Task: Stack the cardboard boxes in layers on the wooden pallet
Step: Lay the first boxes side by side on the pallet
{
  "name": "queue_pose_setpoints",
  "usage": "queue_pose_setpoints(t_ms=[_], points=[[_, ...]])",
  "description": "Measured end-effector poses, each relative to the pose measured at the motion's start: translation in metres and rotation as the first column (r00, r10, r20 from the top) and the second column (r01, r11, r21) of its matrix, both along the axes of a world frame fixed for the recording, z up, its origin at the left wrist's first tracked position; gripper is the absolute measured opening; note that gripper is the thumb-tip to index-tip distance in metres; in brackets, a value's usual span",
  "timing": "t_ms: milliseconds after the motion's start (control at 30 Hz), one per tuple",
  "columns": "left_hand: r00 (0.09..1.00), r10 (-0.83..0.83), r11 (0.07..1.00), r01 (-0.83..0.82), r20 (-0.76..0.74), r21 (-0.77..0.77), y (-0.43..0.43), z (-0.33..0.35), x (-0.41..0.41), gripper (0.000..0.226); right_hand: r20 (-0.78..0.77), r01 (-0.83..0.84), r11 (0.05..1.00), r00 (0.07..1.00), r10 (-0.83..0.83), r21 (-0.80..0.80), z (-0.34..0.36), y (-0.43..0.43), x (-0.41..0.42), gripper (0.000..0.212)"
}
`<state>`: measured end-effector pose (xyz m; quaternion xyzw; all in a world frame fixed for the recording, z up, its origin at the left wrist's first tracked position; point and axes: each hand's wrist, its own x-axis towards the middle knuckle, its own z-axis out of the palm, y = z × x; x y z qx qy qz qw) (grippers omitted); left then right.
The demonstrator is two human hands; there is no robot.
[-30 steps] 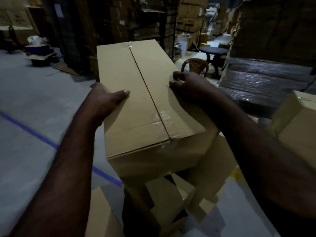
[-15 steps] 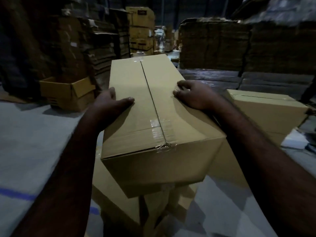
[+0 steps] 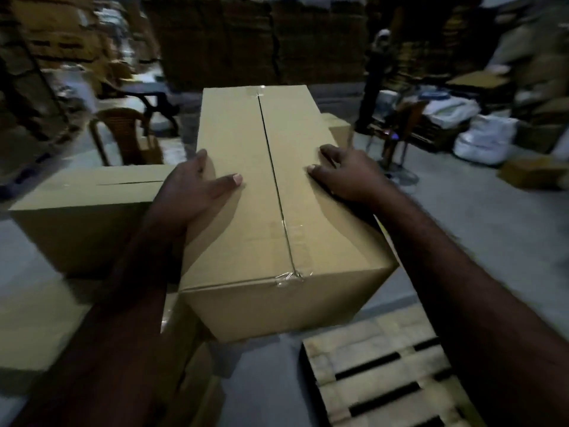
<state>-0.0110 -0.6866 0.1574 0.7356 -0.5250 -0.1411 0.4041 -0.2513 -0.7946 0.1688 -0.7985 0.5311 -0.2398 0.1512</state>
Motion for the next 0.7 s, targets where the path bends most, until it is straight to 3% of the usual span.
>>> queue_pose_setpoints(t_ms=[100,267,333,367,500,700], points=[[0.986,-0.154,0.987,0.157,-0.069,0.040,-0.021,-0.017,-0.061,0.086,-0.043,0.149,0.988,0.988,-0.147,0.041,-0.021,0.007,-0.072,0.075],[0.914,-0.368,0.917,0.387,-0.168,0.098,-0.059,-0.050,-0.148,0.062,-0.097,0.362,0.927,0.931,-0.353,0.095,-0.056,0.021,-0.177,0.074],[0.883,-0.432,0.882,0.457,-0.185,0.118,-0.079,-0.064,-0.176,0.095,-0.080,0.434,0.892,0.901,-0.427,0.127,-0.070,0.026,-0.211,0.074],[0.861,-0.464,0.862,0.493,-0.206,0.120,-0.089,-0.068,-0.193,0.097,-0.071,0.465,0.875,0.885,-0.459,0.137,-0.077,0.027,-0.229,0.074],[0.783,-0.588,0.772,0.618,-0.203,0.151,-0.138,-0.090,-0.260,0.051,-0.044,0.575,0.797,0.815,-0.578,0.182,-0.099,0.022,-0.289,0.077],[0.644,-0.761,0.629,0.760,-0.071,0.162,-0.237,-0.121,-0.347,0.102,-0.008,0.723,0.647,0.668,-0.744,0.244,-0.126,-0.012,-0.357,0.074]])
